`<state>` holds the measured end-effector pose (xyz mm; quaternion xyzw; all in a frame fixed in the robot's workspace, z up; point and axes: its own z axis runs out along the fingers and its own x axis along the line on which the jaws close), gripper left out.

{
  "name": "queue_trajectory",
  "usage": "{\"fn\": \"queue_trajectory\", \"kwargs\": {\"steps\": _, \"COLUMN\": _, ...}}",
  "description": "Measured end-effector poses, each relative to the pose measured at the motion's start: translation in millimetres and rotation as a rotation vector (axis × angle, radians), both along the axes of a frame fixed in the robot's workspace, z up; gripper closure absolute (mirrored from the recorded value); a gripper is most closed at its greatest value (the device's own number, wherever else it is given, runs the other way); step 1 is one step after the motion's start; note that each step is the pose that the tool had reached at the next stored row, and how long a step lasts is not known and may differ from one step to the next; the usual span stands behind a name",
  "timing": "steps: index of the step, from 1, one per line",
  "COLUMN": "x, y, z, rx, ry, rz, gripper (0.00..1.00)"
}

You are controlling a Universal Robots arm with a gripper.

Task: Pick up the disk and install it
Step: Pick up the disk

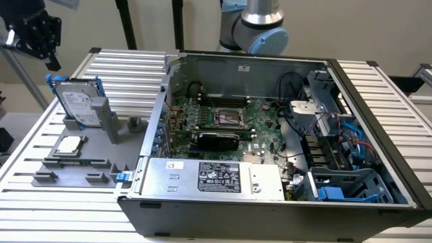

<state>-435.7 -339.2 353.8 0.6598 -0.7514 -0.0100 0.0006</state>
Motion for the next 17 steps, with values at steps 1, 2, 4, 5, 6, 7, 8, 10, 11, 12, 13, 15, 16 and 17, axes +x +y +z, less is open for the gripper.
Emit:
{"fn": "queue_trajectory", "kwargs": {"steps": 1, "x": 0.0, "y": 0.0, "z": -0.1, "rx": -0.0001, "ry": 0.0001, "rz": 0.018, "gripper": 0.89}}
{"fn": "queue_trajectory", "kwargs": {"steps": 2, "x": 0.0, "y": 0.0, "z": -0.4, "rx": 0.0000, "ry": 0.0000, "rz": 0.036, "gripper": 0.89}}
{"fn": "queue_trajectory", "kwargs": {"steps": 4, "x": 0.0, "y": 0.0, "z": -0.7, "rx": 0.0000, "ry": 0.0000, "rz": 0.072, "gripper": 0.89}}
{"fn": "queue_trajectory", "kwargs": {"steps": 5, "x": 0.0, "y": 0.0, "z": -0.8, "rx": 0.0000, "ry": 0.0000, "rz": 0.090, "gripper": 0.89}}
{"fn": "queue_trajectory", "kwargs": {"steps": 6, "x": 0.0, "y": 0.0, "z": -0.9, "rx": 0.0000, "ry": 0.0000, "rz": 0.108, "gripper": 0.89}}
{"fn": "queue_trajectory", "kwargs": {"steps": 7, "x": 0.0, "y": 0.0, "z": -1.0, "rx": 0.0000, "ry": 0.0000, "rz": 0.126, "gripper": 0.89}}
{"fn": "queue_trajectory", "kwargs": {"steps": 8, "x": 0.0, "y": 0.0, "z": -1.0, "rx": 0.0000, "ry": 0.0000, "rz": 0.144, "gripper": 0.89}}
{"fn": "queue_trajectory", "kwargs": {"steps": 10, "x": 0.0, "y": 0.0, "z": -1.1, "rx": 0.0001, "ry": -0.0001, "rz": 0.181, "gripper": 0.89}}
{"fn": "queue_trajectory", "kwargs": {"steps": 11, "x": 0.3, "y": 0.0, "z": -1.2, "rx": 0.0001, "ry": -0.0003, "rz": 0.193, "gripper": 0.89}}
{"fn": "queue_trajectory", "kwargs": {"steps": 12, "x": 0.7, "y": 0.1, "z": -1.2, "rx": 0.0001, "ry": -0.0003, "rz": 0.201, "gripper": 0.89}}
{"fn": "queue_trajectory", "kwargs": {"steps": 13, "x": 0.9, "y": 0.1, "z": -1.2, "rx": 0.0001, "ry": -0.0002, "rz": 0.203, "gripper": 0.89}}
{"fn": "queue_trajectory", "kwargs": {"steps": 15, "x": 1.0, "y": 0.0, "z": -1.1, "rx": 0.0000, "ry": 0.0000, "rz": 0.204, "gripper": 0.89}}
{"fn": "queue_trajectory", "kwargs": {"steps": 16, "x": 1.1, "y": 0.0, "z": -1.0, "rx": 0.0000, "ry": 0.0001, "rz": 0.204, "gripper": 0.89}}
{"fn": "queue_trajectory", "kwargs": {"steps": 17, "x": 1.2, "y": 0.0, "z": -1.1, "rx": 0.0000, "ry": -0.0001, "rz": 0.203, "gripper": 0.88}}
